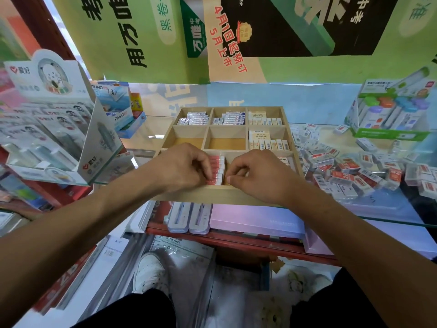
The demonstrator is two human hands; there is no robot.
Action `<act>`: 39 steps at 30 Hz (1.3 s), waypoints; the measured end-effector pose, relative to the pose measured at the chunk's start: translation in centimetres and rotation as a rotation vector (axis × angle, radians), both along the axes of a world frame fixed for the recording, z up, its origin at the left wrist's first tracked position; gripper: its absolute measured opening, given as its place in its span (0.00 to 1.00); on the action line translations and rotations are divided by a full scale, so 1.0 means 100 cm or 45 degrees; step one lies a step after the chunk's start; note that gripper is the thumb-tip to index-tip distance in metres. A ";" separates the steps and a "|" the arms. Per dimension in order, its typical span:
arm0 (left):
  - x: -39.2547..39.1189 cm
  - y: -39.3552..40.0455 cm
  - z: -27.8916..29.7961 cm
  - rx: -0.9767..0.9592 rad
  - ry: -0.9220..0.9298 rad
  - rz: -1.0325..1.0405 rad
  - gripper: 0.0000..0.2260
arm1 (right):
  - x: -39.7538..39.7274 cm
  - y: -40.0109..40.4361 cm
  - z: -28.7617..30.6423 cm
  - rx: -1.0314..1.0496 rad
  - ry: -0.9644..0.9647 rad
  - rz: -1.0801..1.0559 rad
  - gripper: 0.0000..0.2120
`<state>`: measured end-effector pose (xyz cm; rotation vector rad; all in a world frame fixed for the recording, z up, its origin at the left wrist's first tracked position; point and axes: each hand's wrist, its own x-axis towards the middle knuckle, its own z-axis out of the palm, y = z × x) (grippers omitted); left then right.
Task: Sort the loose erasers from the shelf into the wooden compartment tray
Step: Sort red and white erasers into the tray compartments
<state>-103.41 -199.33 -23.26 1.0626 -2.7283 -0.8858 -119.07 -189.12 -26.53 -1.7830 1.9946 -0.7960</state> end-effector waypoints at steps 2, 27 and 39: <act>-0.004 -0.001 0.000 -0.035 -0.045 -0.011 0.10 | 0.001 0.000 0.000 -0.001 0.009 0.004 0.05; 0.003 -0.011 -0.013 -0.596 -0.222 -0.332 0.22 | -0.018 0.014 0.005 -0.136 -0.070 -0.131 0.06; 0.011 -0.004 -0.033 -0.609 -0.053 -0.358 0.25 | -0.013 0.016 -0.001 -0.133 -0.104 -0.087 0.05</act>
